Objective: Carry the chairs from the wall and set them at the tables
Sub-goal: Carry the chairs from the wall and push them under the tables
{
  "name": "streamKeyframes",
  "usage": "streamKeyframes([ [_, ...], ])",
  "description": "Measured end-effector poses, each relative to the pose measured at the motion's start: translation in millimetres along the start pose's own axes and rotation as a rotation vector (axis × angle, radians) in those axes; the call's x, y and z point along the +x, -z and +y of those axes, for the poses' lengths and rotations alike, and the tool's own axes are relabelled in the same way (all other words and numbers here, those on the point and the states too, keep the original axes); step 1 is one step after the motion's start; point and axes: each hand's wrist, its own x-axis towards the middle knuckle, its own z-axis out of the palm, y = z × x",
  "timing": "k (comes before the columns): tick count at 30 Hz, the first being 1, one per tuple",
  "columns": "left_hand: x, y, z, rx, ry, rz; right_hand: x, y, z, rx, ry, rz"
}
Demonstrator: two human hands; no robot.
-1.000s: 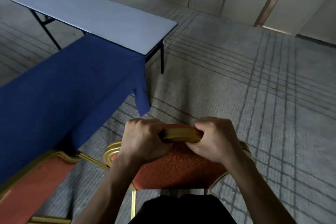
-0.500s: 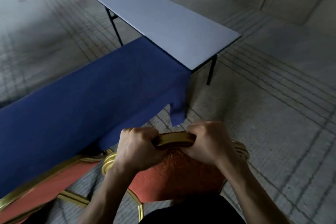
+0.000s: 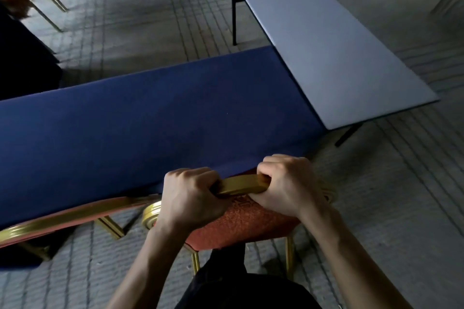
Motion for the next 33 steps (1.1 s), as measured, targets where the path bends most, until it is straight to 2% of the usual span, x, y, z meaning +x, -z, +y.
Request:
streamKeyframes([
  [6,76,-25,-56,-0.023,0.048,0.081,96,-38,34,-0.015,0.059,-0.018],
  [11,127,-37,-93,-0.024,0.057,0.037,151,-66,55,-0.001,0.070,-0.074],
  [21,132,-99,-103,-0.018,0.140,0.010,149,-119,102,0.094,-0.023,-0.195],
  [33,127,-96,-85,0.080,0.228,0.029,142,-111,105,0.116,0.038,-0.179],
])
